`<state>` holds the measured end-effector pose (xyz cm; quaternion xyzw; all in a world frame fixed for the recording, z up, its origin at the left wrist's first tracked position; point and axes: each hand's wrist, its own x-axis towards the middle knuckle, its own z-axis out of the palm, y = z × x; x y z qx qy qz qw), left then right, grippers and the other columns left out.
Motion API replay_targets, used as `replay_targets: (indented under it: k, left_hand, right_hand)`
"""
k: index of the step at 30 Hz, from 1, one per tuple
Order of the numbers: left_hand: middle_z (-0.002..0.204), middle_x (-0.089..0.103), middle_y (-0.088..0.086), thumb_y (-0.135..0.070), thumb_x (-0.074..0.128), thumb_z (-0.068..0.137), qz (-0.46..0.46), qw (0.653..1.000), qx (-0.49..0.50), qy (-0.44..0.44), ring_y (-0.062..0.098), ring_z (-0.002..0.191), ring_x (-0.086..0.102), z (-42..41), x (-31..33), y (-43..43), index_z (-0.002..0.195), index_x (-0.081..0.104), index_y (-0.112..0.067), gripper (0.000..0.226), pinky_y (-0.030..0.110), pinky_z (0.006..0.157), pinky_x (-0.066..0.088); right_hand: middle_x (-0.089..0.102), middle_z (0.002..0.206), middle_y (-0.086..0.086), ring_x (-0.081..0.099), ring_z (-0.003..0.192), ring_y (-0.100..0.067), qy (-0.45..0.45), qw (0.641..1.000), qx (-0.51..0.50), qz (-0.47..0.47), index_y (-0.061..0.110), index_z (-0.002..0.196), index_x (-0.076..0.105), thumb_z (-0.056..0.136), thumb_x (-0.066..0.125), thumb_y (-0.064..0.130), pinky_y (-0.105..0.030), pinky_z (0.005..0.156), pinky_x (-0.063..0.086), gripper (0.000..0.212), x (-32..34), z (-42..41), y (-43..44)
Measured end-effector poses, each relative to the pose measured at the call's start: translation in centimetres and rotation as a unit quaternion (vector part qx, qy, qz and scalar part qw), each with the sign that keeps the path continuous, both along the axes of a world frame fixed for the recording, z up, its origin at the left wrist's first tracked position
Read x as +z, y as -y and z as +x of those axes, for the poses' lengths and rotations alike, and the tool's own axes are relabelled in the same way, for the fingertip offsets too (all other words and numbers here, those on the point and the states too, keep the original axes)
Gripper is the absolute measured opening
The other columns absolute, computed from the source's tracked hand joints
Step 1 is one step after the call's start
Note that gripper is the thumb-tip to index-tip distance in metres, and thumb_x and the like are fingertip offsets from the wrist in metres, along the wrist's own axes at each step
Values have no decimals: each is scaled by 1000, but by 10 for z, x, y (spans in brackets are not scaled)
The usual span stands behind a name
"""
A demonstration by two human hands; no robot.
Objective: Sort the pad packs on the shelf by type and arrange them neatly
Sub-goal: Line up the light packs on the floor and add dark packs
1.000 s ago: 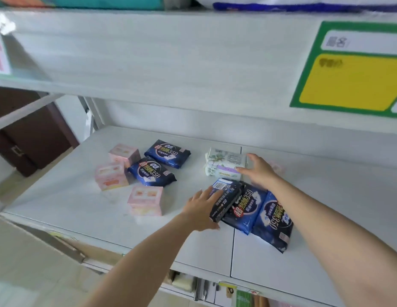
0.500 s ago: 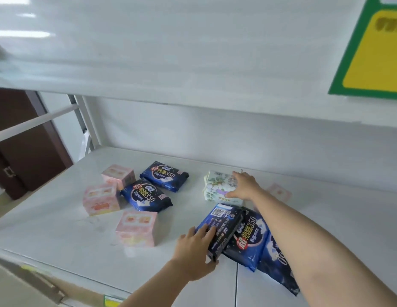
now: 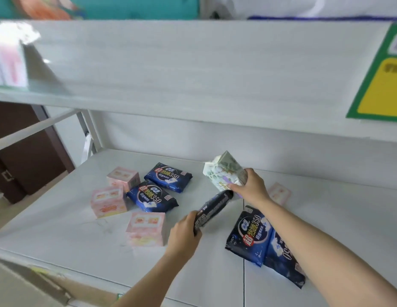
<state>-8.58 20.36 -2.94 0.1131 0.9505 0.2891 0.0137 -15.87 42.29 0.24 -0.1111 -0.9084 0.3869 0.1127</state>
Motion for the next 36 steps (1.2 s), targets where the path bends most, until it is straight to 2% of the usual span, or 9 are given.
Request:
replay_targets:
  k: [6, 9, 13, 17, 19, 22, 27, 33, 36]
  left_hand:
    - [96, 63, 5, -15, 52, 89, 170, 983, 52, 45, 24, 83, 57, 17, 32, 37, 115, 51, -14, 25, 29, 67, 44]
    - [92, 63, 2, -11, 56, 88, 326, 936, 64, 113, 25, 88, 59, 29, 49, 57, 106, 53, -16, 19, 39, 78, 53]
    - [103, 62, 12, -1, 53, 90, 467, 863, 45, 186, 21, 85, 61, 52, 73, 78, 119, 48, -10, 30, 26, 63, 57]
    - [100, 63, 11, 2, 50, 90, 516, 832, 0, 204, 20, 81, 60, 80, 91, 95, 118, 52, -10, 30, 24, 58, 54]
    - [95, 64, 6, 3, 49, 90, 535, 817, -10, 214, 19, 82, 61, 94, 97, 101, 113, 54, -11, 27, 23, 56, 54]
    - [96, 64, 8, 3, 49, 90, 542, 810, -20, 225, 23, 85, 60, 115, 103, 111, 112, 55, -10, 25, 23, 56, 55]
    - [99, 63, 12, 0, 49, 90, 556, 800, -21, 224, 23, 84, 60, 148, 108, 129, 116, 56, -8, 28, 23, 55, 54]
    - [90, 65, 10, -3, 47, 92, 547, 808, -33, 214, 22, 76, 61, 207, 118, 159, 96, 61, -13, 18, 24, 57, 53]
    - [89, 66, 8, -7, 48, 92, 549, 809, -18, 207, 19, 75, 63, 241, 120, 179, 100, 60, -12, 15, 22, 56, 52]
  right_hand:
    - [58, 107, 1, 58, 98, -19, -2, 991, -34, -131, 14, 114, 48, 73, 74, 36, -30, 77, 48, 54, 37, 49, 11]
    - [62, 109, -1, 63, 97, -21, 17, 973, -49, -223, 17, 110, 49, 74, 73, 36, -37, 82, 53, 47, 48, 88, 21]
    - [68, 109, -7, 67, 93, -22, 19, 917, -44, -396, 9, 112, 56, 82, 67, 20, -38, 78, 55, 34, 61, 151, 48]
    - [67, 103, -7, 65, 90, -21, 27, 837, -62, -544, 15, 117, 53, 87, 58, 16, -35, 63, 56, 30, 69, 210, 77]
    - [65, 108, -9, 63, 94, -25, 32, 813, -75, -577, 17, 119, 51, 83, 59, 19, -36, 66, 52, 37, 69, 238, 88]
    - [64, 114, -12, 61, 102, -28, 37, 804, -78, -589, 18, 121, 51, 71, 68, 24, -40, 70, 53, 54, 69, 275, 104]
    - [66, 101, -8, 61, 94, -25, 27, 790, -67, -609, 19, 107, 56, 74, 65, 22, -36, 64, 53, 34, 84, 324, 129]
    - [74, 84, -3, 62, 90, -23, 10, 780, -34, -625, 17, 108, 55, 67, 68, 25, -36, 66, 50, 44, 90, 388, 168]
    - [72, 91, -7, 64, 90, -27, -6, 750, -19, -661, 17, 115, 52, 57, 77, 30, -37, 61, 55, 64, 89, 419, 191]
